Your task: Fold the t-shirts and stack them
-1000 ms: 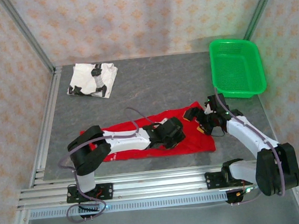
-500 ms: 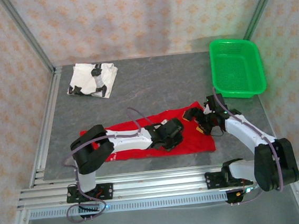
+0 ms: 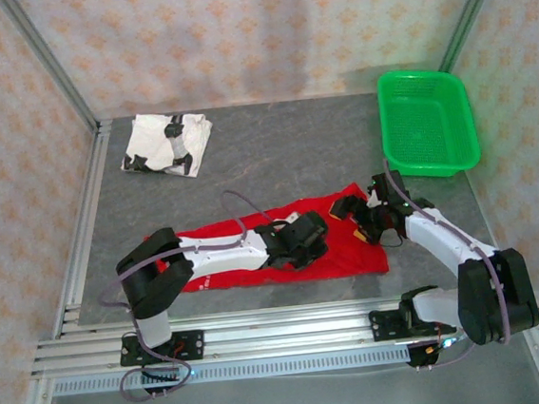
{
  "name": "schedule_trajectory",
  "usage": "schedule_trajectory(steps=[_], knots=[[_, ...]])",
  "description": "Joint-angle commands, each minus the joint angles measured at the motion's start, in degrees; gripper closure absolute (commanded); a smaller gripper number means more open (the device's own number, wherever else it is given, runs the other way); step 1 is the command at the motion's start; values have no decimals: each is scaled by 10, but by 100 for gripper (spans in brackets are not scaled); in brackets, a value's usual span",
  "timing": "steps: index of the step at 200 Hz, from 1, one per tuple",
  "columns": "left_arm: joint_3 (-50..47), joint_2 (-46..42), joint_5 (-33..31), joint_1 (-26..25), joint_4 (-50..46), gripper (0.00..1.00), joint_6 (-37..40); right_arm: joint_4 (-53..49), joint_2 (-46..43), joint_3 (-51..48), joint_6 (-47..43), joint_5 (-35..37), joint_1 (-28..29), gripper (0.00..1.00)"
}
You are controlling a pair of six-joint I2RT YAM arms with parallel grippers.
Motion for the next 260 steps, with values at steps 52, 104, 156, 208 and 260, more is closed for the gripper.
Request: schedule_trajectory(steps=[52,104,156,208,260], knots=[[7,10,-12,-9,-22,73,-5,7,-2,-8,1,-1,-3,10],[8,25,-9,-13,-6,67,-14,8,0,-8,1,-2,-3,10],[9,35,-29,-11,17,73,-21,12,-2,-16,5,-2,-3,11],[17,31,-47,-10,1,89,-16,18,-1,-22,6,-3,-3,11],[14,11,-59,-10,-16,100,-10,19,0,-23,5,-2,-3,11]])
